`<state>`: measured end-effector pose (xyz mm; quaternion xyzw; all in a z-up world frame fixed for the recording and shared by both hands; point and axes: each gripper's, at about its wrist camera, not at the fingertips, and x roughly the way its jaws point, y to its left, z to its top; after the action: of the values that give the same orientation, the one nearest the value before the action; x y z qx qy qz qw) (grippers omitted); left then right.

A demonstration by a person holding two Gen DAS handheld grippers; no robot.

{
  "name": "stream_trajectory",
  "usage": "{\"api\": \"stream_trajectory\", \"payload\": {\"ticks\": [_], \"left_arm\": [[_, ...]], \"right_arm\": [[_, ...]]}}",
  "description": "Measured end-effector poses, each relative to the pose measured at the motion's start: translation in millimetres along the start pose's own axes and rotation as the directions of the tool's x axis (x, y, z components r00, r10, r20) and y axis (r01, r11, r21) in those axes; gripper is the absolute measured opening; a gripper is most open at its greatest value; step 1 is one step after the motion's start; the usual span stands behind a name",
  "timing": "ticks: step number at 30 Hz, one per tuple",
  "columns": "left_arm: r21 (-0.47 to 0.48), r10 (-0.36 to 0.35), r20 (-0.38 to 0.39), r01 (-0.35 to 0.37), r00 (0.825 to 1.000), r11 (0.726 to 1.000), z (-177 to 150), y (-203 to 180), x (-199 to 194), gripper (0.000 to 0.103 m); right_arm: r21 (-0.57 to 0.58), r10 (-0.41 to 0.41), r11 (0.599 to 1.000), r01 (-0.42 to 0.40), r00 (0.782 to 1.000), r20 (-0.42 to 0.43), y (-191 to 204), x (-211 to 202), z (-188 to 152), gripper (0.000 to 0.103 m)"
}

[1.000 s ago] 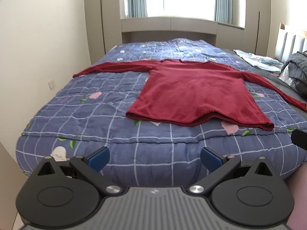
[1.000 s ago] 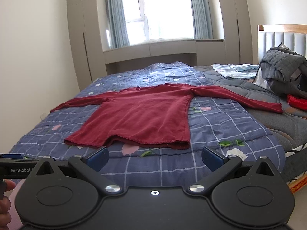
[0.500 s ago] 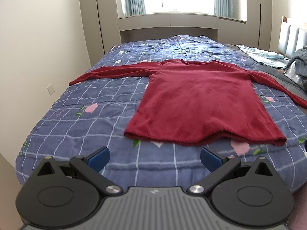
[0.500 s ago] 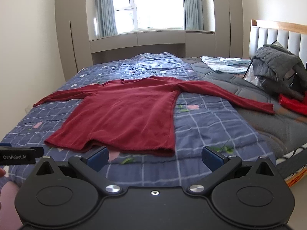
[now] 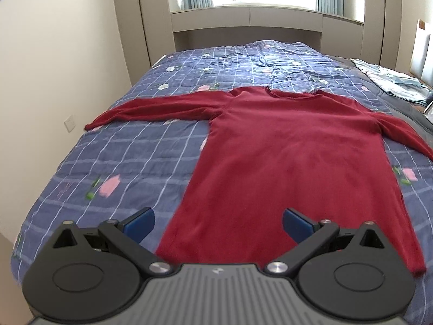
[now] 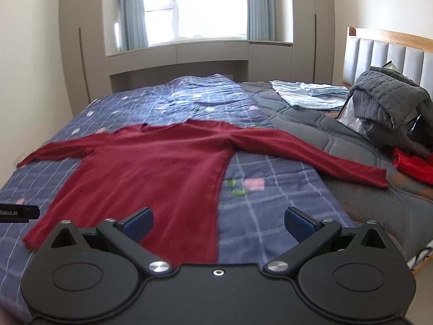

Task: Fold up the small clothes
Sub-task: 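Reach the right gripper to the cuff of one sweater sleeve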

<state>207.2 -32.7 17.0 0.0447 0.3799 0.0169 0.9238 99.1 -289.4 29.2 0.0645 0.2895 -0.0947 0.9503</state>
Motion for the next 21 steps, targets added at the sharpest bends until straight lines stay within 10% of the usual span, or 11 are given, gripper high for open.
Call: {"api": "stream_trajectory", "payload": {"ticks": [14,21], "left_arm": [[0.135,-0.052,0.014,0.05,0.999,0.99,93.8,-120.8,89.1,0.103],[0.174,-0.092,0.005,0.09,0.996,0.981,107.7,-168.4,130.8,0.103]], "right_arm": [[0.215,0.025,0.976,-0.031,0.999,0.027,-140.4,124.9,53.0,0.103],[0.244,-0.149,0.958,0.154,0.988,-0.041,-196.9,163.5,55.2,0.103]]}}
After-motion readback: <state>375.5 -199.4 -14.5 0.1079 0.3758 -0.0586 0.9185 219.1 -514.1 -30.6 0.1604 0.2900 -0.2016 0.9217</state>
